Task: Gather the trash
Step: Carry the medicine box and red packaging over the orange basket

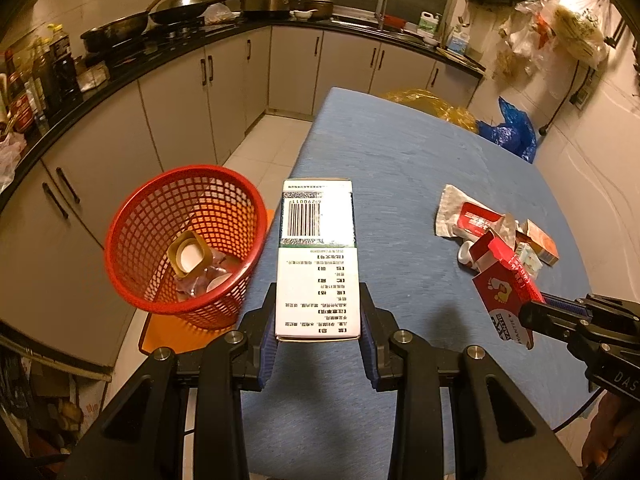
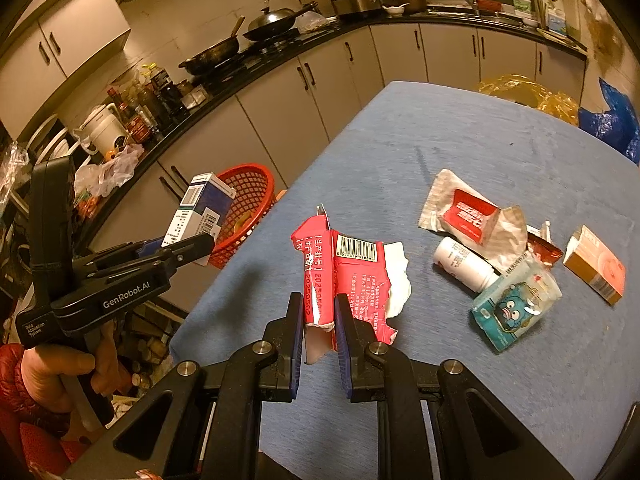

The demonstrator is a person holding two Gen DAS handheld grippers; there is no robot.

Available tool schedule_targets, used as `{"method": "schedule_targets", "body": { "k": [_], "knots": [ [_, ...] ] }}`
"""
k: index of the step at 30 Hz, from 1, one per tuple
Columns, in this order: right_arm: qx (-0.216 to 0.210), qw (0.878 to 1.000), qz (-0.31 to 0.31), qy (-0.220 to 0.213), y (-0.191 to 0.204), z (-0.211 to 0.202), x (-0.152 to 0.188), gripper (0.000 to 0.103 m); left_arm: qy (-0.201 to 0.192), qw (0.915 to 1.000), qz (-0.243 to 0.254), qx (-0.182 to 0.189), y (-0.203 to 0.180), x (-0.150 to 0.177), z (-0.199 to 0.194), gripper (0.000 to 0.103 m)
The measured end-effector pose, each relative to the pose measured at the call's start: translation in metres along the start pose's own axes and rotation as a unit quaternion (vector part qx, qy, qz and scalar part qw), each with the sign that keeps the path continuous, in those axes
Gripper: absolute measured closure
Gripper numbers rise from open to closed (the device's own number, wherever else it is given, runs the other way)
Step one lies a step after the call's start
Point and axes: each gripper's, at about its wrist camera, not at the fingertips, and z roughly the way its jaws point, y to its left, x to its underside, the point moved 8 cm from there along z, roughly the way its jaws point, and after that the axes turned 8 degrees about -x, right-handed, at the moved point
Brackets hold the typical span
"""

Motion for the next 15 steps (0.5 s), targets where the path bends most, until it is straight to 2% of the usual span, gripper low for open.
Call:
{"method": "schedule_targets", "body": {
  "k": [8, 15],
  "knots": [
    [-0.009, 1.000, -0.007, 0.008, 0.015, 0.015, -0.007, 0.087, -0.002, 0.9997, -0.020, -0.013, 0.028, 0.003, -0.004, 0.070],
    [-0.006, 1.000, 0.002, 0.003, 0.025, 0.026, -0.024, 0.087, -0.005, 0.9993, -0.035, -0.012, 0.059, -0.010, 0.002, 0.070]
  ]
}}
